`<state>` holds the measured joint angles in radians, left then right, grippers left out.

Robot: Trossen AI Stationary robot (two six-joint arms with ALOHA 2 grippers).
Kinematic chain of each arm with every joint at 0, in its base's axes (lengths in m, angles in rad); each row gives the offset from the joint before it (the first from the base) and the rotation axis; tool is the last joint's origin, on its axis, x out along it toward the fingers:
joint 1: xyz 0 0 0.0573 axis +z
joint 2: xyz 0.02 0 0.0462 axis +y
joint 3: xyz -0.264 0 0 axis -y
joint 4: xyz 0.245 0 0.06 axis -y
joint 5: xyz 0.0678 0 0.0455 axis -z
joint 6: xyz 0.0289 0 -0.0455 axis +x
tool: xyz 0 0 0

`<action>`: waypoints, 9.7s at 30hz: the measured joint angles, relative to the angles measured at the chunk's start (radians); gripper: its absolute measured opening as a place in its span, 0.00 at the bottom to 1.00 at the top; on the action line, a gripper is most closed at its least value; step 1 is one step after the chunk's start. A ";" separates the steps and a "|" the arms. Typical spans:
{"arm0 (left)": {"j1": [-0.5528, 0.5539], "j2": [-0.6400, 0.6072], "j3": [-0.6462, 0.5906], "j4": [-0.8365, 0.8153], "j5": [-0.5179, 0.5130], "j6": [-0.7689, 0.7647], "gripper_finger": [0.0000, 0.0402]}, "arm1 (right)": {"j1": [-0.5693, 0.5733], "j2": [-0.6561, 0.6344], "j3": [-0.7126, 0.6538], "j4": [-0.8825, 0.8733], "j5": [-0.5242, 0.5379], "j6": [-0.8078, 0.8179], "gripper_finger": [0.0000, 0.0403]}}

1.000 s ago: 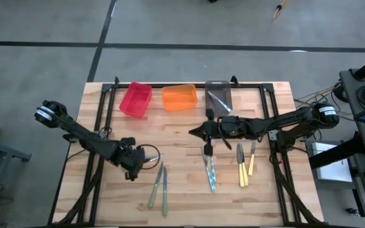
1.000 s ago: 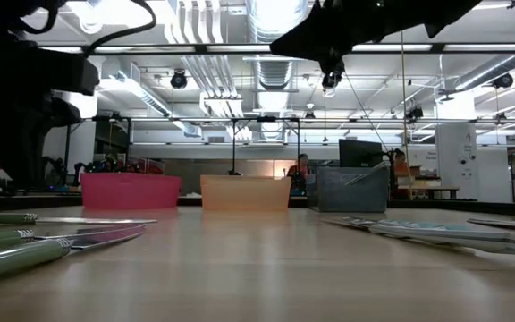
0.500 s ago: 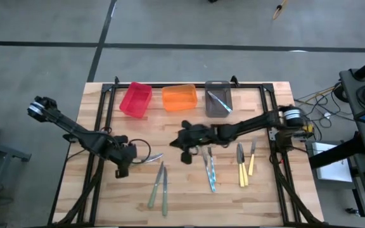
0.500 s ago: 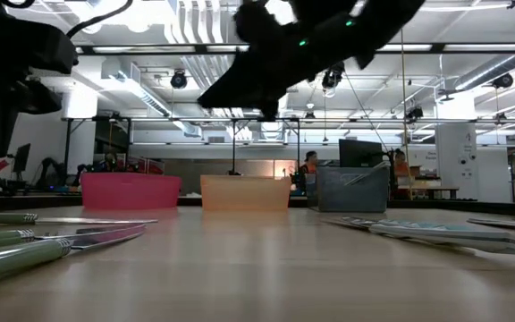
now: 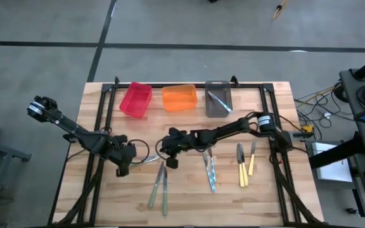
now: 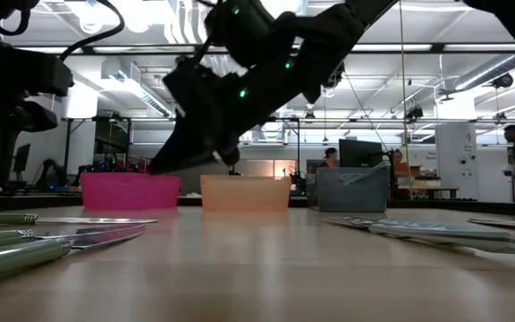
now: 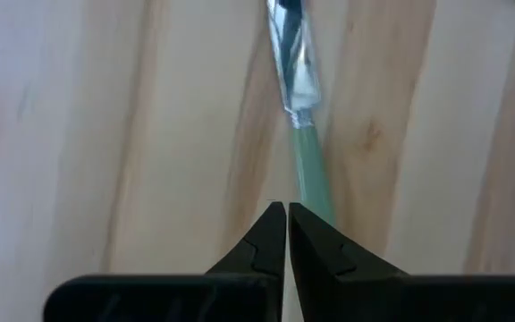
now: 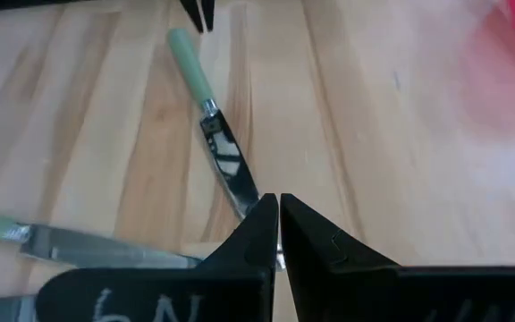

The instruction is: Sort silverware by color (type)

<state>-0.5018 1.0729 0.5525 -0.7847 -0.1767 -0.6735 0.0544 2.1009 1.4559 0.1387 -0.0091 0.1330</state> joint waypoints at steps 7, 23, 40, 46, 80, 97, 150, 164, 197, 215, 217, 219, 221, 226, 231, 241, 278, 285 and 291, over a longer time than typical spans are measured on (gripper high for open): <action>0.000 0.002 0.000 0.027 -0.075 0.002 0.00 | 0.005 0.071 0.036 0.000 0.000 0.007 0.02; 0.000 0.004 -0.004 0.117 -0.130 -0.056 0.00 | 0.018 0.097 0.028 0.009 0.001 -0.007 0.02; 0.000 0.013 -0.006 0.131 -0.085 -0.127 0.09 | 0.012 0.149 0.030 0.036 0.008 -0.010 0.02; -0.001 0.065 -0.008 0.140 -0.086 -0.128 0.28 | 0.011 0.152 0.029 0.039 0.009 -0.010 0.02; -0.067 0.328 -0.008 0.219 -0.095 -0.247 0.05 | 0.017 0.122 0.024 0.041 0.009 -0.021 0.02; -0.081 0.053 -0.015 0.129 -0.223 -0.243 0.05 | 0.033 -0.086 -0.017 -0.148 0.010 -0.108 0.02; 1.437 0.199 0.351 -0.296 0.222 0.539 0.05 | 0.039 -0.873 -0.665 -0.082 0.170 -0.213 0.02; 1.438 0.344 0.527 -0.413 0.186 0.601 0.05 | 0.039 -0.873 -0.674 -0.083 0.170 -0.215 0.02; 1.439 0.529 0.625 -0.367 0.095 0.641 0.09 | 0.039 -0.873 -0.674 -0.107 0.169 -0.193 0.02; 1.439 0.529 0.624 -0.360 0.070 0.639 0.09 | 0.039 -0.872 -0.674 -0.108 0.169 -0.184 0.02; 1.439 0.529 0.624 -0.360 0.070 0.639 0.10 | 0.039 -0.872 -0.674 -0.108 0.169 -0.184 0.02; 1.439 0.529 0.624 -0.360 0.070 0.639 0.12 | 0.039 -0.872 -0.674 -0.108 0.169 -0.184 0.02; 1.439 0.529 0.624 -0.360 0.070 0.639 0.16 | 0.039 -0.872 -0.674 -0.108 0.169 -0.184 0.02; 1.439 0.529 0.624 -0.359 0.070 0.639 0.25 | 0.039 -0.872 -0.674 -0.110 0.169 -0.184 0.02; 1.429 0.520 0.624 -0.346 0.070 0.642 0.30 | 0.039 -0.872 -0.674 -0.123 0.169 -0.174 0.02; 1.213 0.281 0.589 -0.140 0.070 0.612 0.29 | 0.039 -0.872 -0.674 -0.117 0.174 -0.042 0.02; 0.334 -0.089 0.191 0.701 -0.495 0.856 0.29 | 0.262 -0.461 -0.191 -1.082 -0.155 0.840 0.02; 0.336 -0.081 0.175 0.703 -0.495 0.901 0.29 | 0.304 -0.544 -0.235 -1.118 -0.204 1.010 0.02; 0.336 -0.080 0.169 0.702 -0.462 0.974 0.29 | 0.298 -0.575 -0.253 -1.123 -0.177 1.114 0.02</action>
<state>-0.1658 0.9931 0.7216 -0.0827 -0.6384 0.3004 0.3526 1.5257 1.2030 -0.9848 -0.1859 1.2469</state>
